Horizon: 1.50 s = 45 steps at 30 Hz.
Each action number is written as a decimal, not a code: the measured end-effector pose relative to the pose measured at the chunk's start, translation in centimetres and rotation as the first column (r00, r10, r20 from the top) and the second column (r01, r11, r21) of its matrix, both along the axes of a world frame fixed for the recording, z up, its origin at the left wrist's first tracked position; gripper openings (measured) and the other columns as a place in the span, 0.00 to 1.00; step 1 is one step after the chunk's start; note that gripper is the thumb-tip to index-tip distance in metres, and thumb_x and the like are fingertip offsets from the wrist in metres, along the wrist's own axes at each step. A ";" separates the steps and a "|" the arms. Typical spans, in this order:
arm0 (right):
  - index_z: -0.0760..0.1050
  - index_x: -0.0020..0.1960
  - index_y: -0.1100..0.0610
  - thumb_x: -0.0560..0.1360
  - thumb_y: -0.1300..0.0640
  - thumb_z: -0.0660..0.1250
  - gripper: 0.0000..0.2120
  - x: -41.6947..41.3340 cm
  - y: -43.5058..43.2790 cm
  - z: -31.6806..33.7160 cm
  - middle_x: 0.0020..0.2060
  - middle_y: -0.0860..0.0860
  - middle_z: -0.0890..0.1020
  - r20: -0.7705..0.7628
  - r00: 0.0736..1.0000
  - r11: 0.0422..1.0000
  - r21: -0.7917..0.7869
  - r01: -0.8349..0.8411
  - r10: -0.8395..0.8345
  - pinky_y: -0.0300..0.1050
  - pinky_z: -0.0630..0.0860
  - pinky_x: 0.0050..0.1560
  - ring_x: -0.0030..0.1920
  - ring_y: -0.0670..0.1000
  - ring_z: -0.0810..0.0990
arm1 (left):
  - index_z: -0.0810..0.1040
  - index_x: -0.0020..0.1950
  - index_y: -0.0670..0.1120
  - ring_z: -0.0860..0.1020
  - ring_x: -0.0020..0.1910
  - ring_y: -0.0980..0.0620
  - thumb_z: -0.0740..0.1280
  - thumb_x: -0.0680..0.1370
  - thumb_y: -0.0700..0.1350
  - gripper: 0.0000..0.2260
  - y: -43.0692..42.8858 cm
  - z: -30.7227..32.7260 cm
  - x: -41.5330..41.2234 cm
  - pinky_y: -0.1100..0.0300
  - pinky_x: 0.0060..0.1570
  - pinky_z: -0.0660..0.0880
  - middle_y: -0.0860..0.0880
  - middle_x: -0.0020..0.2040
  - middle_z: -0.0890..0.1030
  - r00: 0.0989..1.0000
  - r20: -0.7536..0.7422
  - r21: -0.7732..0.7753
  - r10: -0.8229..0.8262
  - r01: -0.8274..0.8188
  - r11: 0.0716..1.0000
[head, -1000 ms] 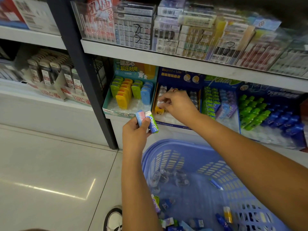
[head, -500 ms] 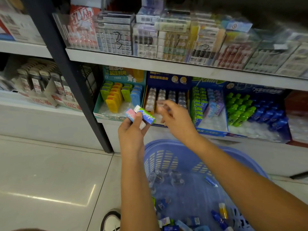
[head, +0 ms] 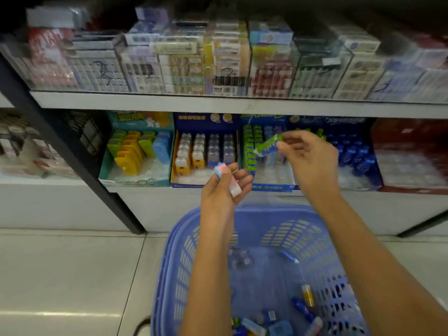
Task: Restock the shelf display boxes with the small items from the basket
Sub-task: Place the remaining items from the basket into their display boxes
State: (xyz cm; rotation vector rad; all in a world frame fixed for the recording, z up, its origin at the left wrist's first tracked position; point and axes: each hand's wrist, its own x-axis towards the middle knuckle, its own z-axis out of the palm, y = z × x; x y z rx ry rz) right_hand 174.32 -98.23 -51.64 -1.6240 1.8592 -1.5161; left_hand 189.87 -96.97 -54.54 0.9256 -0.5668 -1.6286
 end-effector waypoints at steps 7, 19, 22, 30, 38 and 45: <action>0.80 0.55 0.61 0.75 0.58 0.68 0.11 -2.1 -4.1 -1.0 0.46 0.58 0.83 -0.464 0.870 0.974 0.217 -0.071 0.167 0.35 0.68 0.49 0.44 0.50 0.78 | 0.80 0.46 0.44 0.74 0.24 0.57 0.58 0.82 0.50 0.15 -0.8 -0.4 0.0 0.65 0.24 0.72 0.51 0.28 0.78 0.978 0.191 0.075 -0.084 0.071 0.995; 0.79 0.54 0.64 0.78 0.63 0.62 0.09 -1.4 -5.7 -2.9 0.55 0.61 0.78 -0.669 0.695 0.944 0.328 -0.042 0.263 0.43 0.62 0.57 0.58 0.59 0.73 | 0.80 0.45 0.44 0.65 0.21 0.56 0.51 0.83 0.52 0.21 -1.1 -1.0 -0.7 0.66 0.19 0.58 0.50 0.28 0.74 0.962 0.196 0.107 -0.190 0.172 0.979; 0.78 0.60 0.64 0.78 0.62 0.63 0.13 -1.4 -4.7 -2.8 0.62 0.59 0.74 -0.616 0.743 0.952 0.291 -0.092 0.261 0.32 0.59 0.60 0.62 0.56 0.70 | 0.80 0.45 0.40 0.65 0.21 0.56 0.52 0.81 0.47 0.19 -1.1 -1.0 -0.6 0.66 0.19 0.58 0.48 0.30 0.73 0.968 0.133 0.091 -0.213 0.202 0.975; 0.81 0.40 0.54 0.67 0.44 0.72 0.13 -0.3 1.3 0.7 0.30 0.50 0.81 0.303 0.925 0.861 0.381 -0.336 0.227 0.34 0.74 0.29 0.27 0.45 0.78 | 0.77 0.49 0.49 0.70 0.31 0.59 0.57 0.82 0.52 0.11 0.1 -0.8 -1.8 0.62 0.32 0.70 0.53 0.37 0.74 0.788 0.579 -0.170 -0.206 0.364 0.916; 0.81 0.52 0.59 0.73 0.64 0.69 0.08 -2.7 0.6 1.2 0.39 0.52 0.83 0.119 0.988 0.928 0.347 -0.134 0.098 0.37 0.80 0.44 0.37 0.48 0.82 | 0.64 0.74 0.47 0.70 0.64 0.57 0.60 0.82 0.48 0.21 1.5 -1.8 -5.1 0.70 0.59 0.67 0.50 0.69 0.71 0.579 0.811 -0.368 0.086 0.391 0.844; 0.80 0.51 0.62 0.73 0.63 0.70 0.07 -4.1 -2.7 -1.2 0.45 0.54 0.83 -0.260 0.947 0.960 0.252 -0.123 0.190 0.37 0.77 0.48 0.43 0.47 0.80 | 0.58 0.76 0.40 0.54 0.76 0.49 0.60 0.81 0.46 0.26 1.7 -4.0 -5.8 0.59 0.75 0.53 0.45 0.77 0.59 0.172 0.982 -0.166 0.072 0.627 0.761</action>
